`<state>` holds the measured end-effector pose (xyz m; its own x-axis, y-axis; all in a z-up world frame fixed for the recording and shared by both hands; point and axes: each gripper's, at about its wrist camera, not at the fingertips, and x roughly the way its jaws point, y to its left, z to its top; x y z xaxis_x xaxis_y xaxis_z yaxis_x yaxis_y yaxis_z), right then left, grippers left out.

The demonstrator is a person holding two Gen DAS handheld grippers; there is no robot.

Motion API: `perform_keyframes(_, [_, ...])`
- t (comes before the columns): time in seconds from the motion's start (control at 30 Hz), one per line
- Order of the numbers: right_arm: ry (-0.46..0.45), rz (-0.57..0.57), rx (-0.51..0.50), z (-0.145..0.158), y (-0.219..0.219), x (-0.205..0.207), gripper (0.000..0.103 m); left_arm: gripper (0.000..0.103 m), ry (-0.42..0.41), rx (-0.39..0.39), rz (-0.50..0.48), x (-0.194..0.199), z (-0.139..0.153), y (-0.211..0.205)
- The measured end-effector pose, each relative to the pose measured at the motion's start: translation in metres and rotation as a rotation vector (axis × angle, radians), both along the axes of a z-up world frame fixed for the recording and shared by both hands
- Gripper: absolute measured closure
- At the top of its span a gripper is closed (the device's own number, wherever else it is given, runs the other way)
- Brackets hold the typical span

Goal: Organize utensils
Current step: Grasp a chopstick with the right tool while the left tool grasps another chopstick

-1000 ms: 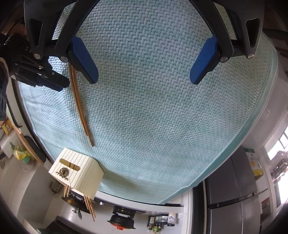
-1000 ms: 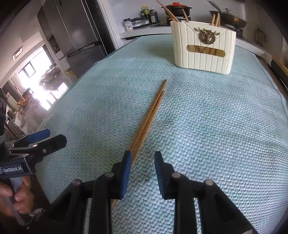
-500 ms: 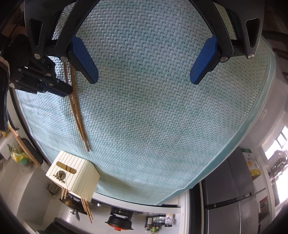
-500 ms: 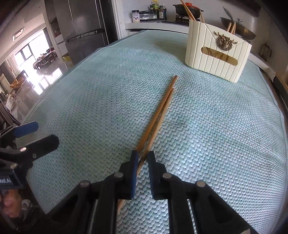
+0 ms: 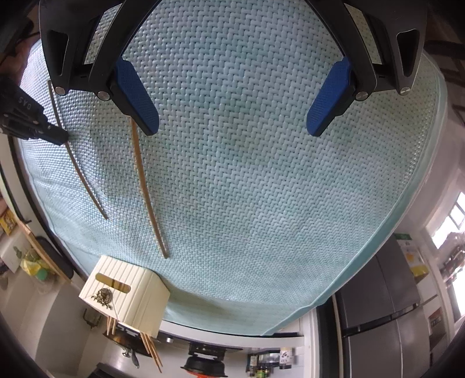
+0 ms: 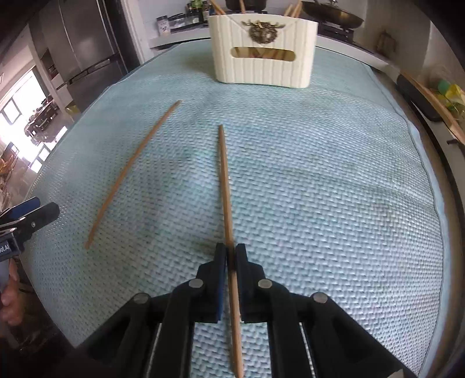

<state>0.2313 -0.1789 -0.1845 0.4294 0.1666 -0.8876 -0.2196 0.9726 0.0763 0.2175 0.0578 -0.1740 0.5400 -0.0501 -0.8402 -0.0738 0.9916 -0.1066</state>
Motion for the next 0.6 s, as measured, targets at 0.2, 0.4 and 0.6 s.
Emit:
perform_keyframes(0.2, [0.047, -0.057, 0.063, -0.001, -0.029, 0.0, 0.095, 0.002, 0.039, -0.023, -0.08, 0.022, -0.001, -0.013])
perform_keyframes(0.4, [0.059, -0.055, 0.135, 0.012, -0.048, 0.014, 0.074, 0.002, 0.063, -0.028, -0.154, 0.051, 0.006, -0.023])
perform_keyframes(0.6, [0.062, 0.036, 0.088, 0.017, -0.032, 0.061, 0.074, 0.002, 0.05, 0.005, -0.212, 0.103, 0.015, -0.043])
